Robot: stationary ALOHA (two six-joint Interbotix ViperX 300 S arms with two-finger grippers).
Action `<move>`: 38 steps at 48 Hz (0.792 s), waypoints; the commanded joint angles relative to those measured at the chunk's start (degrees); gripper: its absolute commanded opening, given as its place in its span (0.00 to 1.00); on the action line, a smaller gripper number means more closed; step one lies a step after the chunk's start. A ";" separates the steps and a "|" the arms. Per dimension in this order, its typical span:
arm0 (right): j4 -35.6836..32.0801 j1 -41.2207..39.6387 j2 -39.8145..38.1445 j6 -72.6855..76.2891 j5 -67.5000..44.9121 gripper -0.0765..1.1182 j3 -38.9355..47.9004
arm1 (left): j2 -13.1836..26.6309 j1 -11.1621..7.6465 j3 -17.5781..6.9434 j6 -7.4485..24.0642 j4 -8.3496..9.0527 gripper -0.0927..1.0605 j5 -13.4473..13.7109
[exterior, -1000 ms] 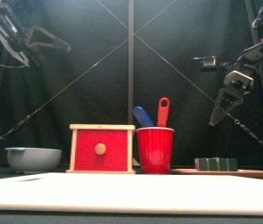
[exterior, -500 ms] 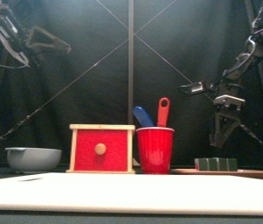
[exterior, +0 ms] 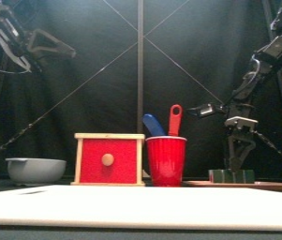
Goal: Place sushi on board then cut the sushi with the knife then place the pieces on the plate
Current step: Place the sushi on the board
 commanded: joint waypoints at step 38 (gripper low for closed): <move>3.87 1.93 -1.49 1.85 1.49 0.52 -1.32 | 0.09 0.18 -0.62 0.09 0.09 0.08 -0.44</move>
